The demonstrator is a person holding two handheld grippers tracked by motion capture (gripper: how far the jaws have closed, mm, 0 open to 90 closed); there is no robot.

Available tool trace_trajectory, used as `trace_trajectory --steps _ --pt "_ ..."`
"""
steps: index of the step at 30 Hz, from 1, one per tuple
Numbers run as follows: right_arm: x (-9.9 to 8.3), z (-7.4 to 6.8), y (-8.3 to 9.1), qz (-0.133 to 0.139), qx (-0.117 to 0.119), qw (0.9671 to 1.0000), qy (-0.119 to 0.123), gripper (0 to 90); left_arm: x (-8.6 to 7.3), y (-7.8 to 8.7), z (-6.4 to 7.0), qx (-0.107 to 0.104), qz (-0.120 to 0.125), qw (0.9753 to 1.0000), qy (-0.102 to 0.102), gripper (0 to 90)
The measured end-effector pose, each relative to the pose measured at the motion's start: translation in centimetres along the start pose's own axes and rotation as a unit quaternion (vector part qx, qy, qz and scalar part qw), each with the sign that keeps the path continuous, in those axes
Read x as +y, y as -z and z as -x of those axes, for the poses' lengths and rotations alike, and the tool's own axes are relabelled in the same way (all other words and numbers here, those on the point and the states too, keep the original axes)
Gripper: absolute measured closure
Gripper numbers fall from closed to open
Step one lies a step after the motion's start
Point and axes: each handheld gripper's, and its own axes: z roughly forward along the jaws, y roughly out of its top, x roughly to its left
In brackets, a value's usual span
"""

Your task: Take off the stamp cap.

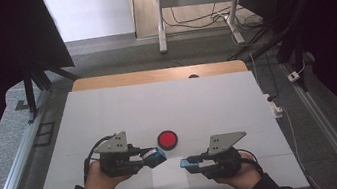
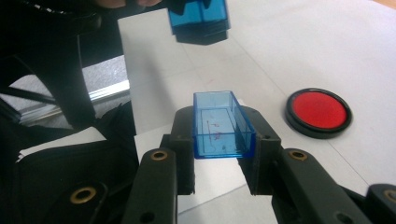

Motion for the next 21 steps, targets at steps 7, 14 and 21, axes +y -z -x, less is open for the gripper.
trace_trajectory --steps 7,14,21 --pt "-0.4 0.2 1.5 0.011 -0.031 0.9991 -0.025 68.8 -0.2 -0.2 0.0 0.004 -0.006 1.0000 0.000 69.4" --pt "-1.1 0.2 3.3 0.022 -0.074 0.9966 -0.031 68.8 -0.3 -0.5 0.1 0.007 -0.012 0.9999 0.001 69.4" --pt "-2.3 0.4 5.2 0.024 -0.123 0.9913 -0.040 68.8 -0.4 -0.6 0.1 0.011 -0.015 0.9998 0.002 69.4"
